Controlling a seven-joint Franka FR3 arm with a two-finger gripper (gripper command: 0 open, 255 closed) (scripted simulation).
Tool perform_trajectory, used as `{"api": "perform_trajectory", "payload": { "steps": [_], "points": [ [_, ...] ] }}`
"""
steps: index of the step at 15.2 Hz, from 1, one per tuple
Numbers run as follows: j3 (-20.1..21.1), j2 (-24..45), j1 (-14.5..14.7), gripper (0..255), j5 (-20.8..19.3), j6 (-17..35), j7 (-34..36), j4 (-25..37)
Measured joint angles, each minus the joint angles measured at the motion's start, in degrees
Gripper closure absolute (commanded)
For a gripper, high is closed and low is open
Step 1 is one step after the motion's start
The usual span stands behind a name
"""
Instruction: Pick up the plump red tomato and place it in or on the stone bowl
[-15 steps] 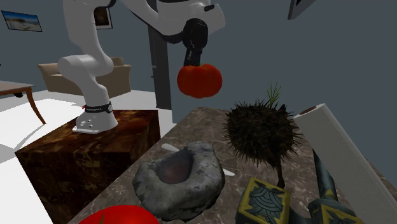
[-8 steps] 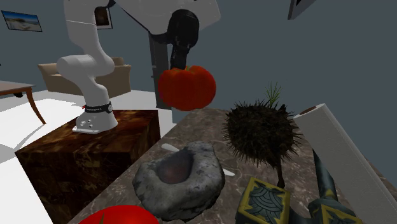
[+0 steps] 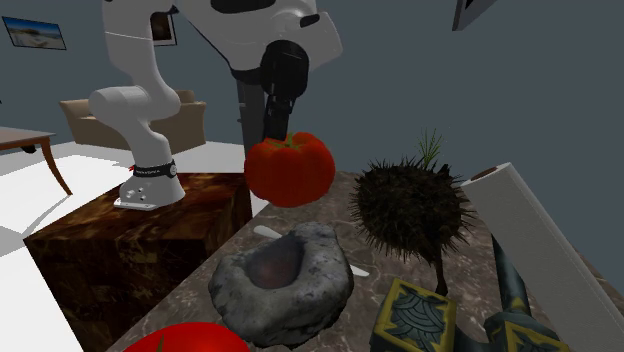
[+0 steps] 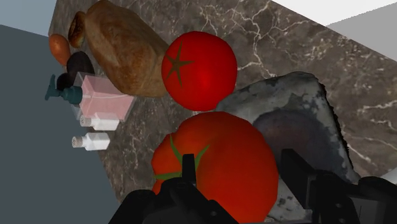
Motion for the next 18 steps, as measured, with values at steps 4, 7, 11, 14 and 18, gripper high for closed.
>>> {"api": "perform_trajectory", "payload": {
  "steps": [4, 7, 11, 14, 18],
  "points": [
    [-0.3, 1.1, -0.1, 255, -1.5, 1.5, 2.3, -1.2],
    [-0.5, 2.2, 0.0, 255, -2.7, 2.6, 4.3, -1.8],
    [-0.6, 3.0, 0.0, 255, -3.6, 3.3, 5.6, -2.3],
    [-0.6, 3.0, 0.0, 255, -3.6, 3.4, 5.7, -2.3],
    [-0.7, 3.0, 0.0, 0, -3.6, 3.4, 5.7, -2.3]
  ]
}}
